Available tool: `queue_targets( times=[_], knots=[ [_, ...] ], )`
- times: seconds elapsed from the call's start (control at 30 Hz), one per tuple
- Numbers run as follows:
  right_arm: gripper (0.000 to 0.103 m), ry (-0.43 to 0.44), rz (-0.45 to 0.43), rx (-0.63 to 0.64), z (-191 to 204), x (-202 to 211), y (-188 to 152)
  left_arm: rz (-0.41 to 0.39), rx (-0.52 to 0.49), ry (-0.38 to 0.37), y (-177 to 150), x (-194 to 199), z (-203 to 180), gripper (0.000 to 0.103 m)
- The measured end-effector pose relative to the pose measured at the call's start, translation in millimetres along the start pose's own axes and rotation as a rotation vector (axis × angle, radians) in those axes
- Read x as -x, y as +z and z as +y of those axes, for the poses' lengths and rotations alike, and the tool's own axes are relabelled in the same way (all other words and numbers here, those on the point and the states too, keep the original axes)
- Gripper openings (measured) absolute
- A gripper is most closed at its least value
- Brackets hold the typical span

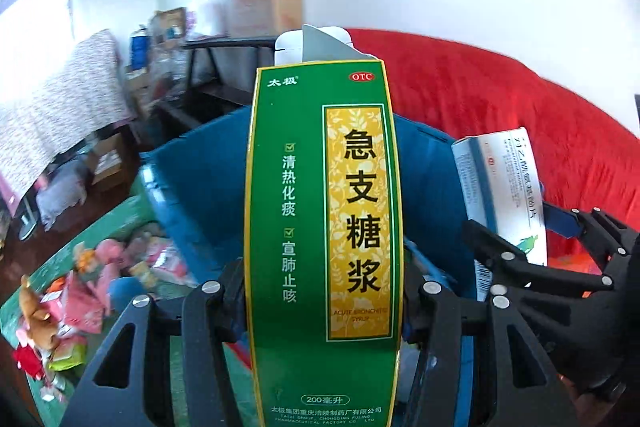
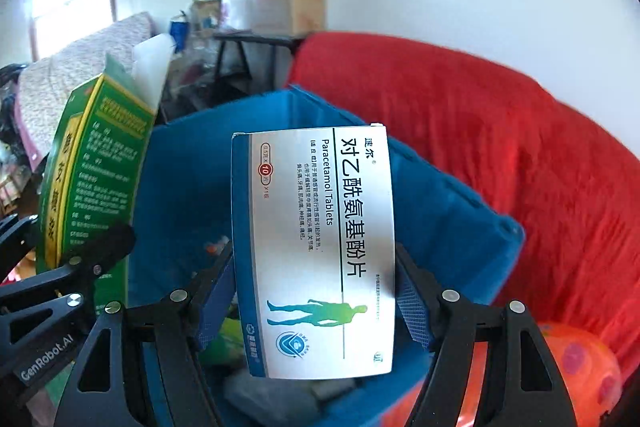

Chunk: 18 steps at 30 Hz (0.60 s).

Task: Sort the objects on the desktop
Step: 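Carry the green syrup box and paracetamol box into the blue bin and release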

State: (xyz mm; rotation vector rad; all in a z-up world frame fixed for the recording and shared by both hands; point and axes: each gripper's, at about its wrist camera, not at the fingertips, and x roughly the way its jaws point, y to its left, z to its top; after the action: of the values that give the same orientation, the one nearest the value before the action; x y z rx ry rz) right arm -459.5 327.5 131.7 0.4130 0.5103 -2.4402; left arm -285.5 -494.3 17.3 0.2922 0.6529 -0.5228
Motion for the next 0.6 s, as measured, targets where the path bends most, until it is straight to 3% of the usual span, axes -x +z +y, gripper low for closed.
queue_targets(
  times=[0.17, 0.47, 0.53, 0.6],
  knots=[
    [0.072, -0.026, 0.050, -0.025, -24, -23, -7, 0.043, -0.022, -0.040, -7, -24, -23, 0.053],
    [0.072, -0.015, 0.078, -0.019, -25, -55, -16, 0.057, -0.035, -0.046, -14, -34, -31, 0.054],
    [0.072, -0.008, 0.082, -0.015, -23, -62, -19, 0.062, -0.033, -0.037, -14, -34, -31, 0.056],
    [0.073, -0.002, 0.083, -0.017, -23, -66, -20, 0.050, -0.033, -0.027, -15, -31, -28, 0.069]
  ],
)
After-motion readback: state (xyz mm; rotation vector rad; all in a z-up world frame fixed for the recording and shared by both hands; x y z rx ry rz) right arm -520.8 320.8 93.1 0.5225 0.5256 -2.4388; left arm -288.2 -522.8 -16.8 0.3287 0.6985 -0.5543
